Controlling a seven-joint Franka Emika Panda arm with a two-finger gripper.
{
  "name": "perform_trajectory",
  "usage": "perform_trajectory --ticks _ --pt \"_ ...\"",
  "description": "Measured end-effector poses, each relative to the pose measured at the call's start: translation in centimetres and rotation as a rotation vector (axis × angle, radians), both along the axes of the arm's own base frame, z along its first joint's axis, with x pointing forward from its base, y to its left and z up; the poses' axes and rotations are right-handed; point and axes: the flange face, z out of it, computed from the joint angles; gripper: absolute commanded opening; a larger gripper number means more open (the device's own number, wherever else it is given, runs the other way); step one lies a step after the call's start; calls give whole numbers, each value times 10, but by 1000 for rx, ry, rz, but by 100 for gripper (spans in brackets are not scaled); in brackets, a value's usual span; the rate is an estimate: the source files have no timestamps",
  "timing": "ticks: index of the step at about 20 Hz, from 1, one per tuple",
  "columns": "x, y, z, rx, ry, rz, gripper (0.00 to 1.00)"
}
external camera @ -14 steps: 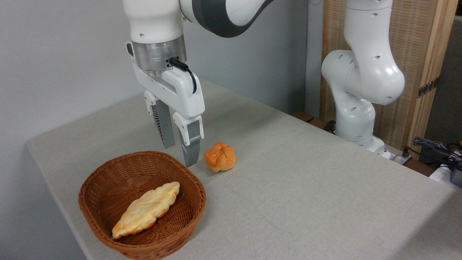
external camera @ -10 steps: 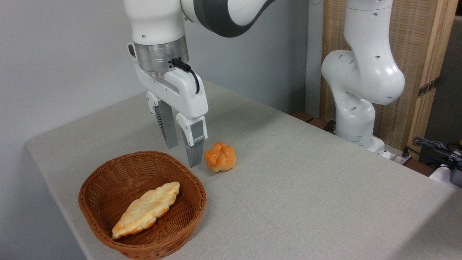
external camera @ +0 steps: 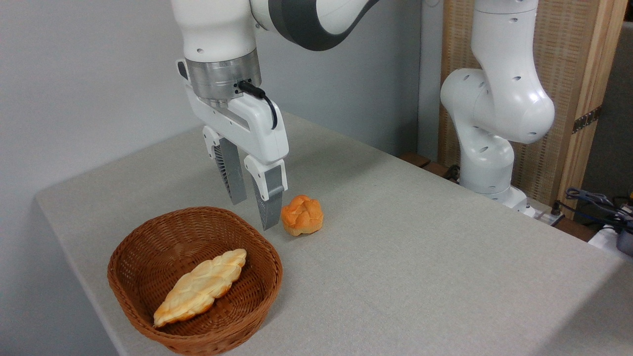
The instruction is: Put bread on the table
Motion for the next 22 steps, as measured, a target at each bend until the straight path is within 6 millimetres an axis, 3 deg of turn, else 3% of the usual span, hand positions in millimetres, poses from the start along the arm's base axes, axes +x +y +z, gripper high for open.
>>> perform_trajectory --ticks 22 --pt "-1 0 -3 0 16 37 100"
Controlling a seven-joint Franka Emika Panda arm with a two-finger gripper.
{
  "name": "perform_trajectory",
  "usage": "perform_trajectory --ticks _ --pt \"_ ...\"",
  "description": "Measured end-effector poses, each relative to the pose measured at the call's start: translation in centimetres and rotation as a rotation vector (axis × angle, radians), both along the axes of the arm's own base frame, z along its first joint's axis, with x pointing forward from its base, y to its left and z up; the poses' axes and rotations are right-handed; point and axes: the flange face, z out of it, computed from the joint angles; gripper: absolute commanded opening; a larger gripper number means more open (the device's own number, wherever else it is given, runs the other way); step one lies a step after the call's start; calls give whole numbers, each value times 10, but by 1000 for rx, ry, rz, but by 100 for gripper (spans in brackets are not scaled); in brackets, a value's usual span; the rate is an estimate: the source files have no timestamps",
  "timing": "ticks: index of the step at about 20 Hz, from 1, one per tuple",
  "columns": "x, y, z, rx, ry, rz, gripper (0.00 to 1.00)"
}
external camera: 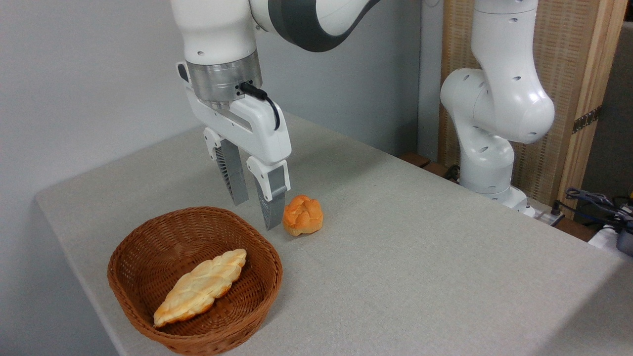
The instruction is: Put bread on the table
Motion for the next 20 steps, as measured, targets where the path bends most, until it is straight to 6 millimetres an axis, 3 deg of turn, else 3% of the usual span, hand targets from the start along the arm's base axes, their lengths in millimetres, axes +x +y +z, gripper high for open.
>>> perform_trajectory --ticks 11,20 --pt "27 -2 -28 -9 -56 320 100" --pt "56 -14 -86 -4 -79 369 100"
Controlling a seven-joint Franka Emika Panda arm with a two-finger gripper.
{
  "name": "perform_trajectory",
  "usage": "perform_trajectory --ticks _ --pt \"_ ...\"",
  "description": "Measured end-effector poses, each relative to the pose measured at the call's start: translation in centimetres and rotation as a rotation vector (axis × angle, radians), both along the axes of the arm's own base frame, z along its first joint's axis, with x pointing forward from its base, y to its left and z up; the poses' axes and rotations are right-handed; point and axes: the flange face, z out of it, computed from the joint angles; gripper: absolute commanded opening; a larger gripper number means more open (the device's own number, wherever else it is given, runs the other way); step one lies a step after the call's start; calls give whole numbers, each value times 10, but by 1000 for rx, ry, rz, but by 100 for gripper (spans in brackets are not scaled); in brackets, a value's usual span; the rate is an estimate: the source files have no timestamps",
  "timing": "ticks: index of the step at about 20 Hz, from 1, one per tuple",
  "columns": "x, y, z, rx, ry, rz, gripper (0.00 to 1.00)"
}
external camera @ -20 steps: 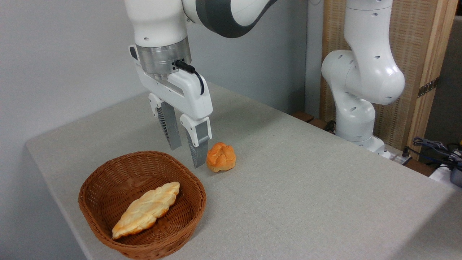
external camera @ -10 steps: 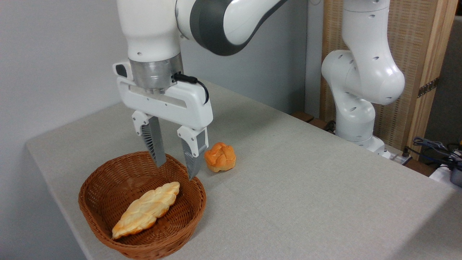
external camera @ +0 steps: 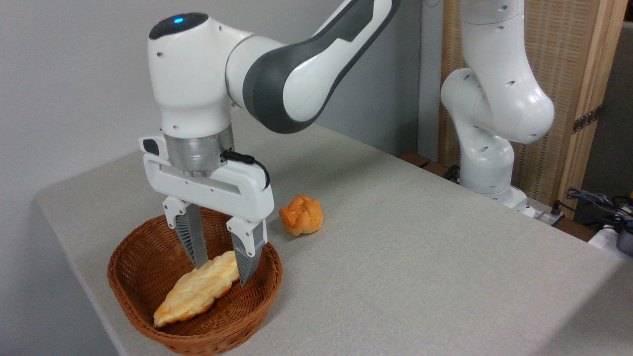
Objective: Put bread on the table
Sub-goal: 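Lower the open gripper into the basket around the golden bread roll, then close the gripper on the bread roll and lift it from the basket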
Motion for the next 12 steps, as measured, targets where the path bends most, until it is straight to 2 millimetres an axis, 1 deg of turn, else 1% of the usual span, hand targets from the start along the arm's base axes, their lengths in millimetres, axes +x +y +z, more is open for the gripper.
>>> perform_trajectory --ticks 2,6,12 --pt "1 -2 -6 1 6 -2 100" --pt "6 -12 -16 1 -6 -18 100" --pt "11 -34 -37 -3 -2 -51 100"
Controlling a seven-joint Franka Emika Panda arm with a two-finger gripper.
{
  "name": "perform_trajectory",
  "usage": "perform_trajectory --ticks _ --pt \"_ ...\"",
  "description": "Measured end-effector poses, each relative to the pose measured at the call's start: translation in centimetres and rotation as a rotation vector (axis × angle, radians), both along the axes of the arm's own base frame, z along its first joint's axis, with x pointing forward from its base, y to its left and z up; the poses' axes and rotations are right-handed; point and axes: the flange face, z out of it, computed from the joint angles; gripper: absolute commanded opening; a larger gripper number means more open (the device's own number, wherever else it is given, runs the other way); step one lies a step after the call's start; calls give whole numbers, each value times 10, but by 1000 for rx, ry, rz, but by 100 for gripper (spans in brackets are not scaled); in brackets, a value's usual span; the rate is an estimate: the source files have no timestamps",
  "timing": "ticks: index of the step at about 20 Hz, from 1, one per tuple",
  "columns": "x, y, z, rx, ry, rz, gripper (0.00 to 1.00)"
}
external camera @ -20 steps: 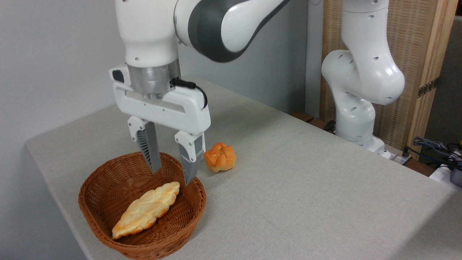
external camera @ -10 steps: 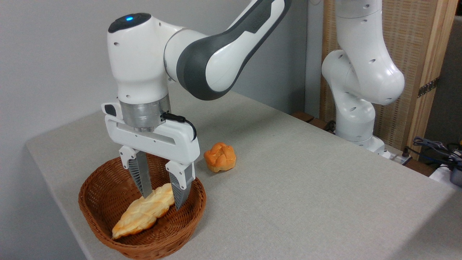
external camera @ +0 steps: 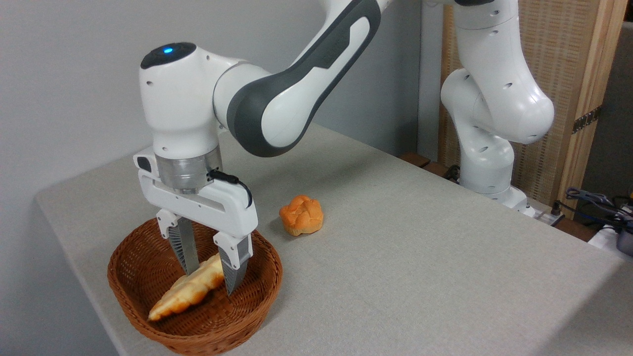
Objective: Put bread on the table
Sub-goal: 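Close the gripper on the bread roll and lift it from the basket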
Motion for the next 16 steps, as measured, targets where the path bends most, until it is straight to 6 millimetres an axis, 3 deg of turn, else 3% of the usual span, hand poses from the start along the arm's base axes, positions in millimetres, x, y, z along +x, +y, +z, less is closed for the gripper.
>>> perform_trajectory --ticks 3,4,7,8,16 --pt "1 -6 -6 -1 2 -10 97" --pt "1 -9 -7 -2 2 -13 87" --pt "1 -13 -8 -3 3 -21 40" --pt "2 -13 -8 -3 2 -21 34" --pt "2 -13 -5 -4 -2 -21 34"
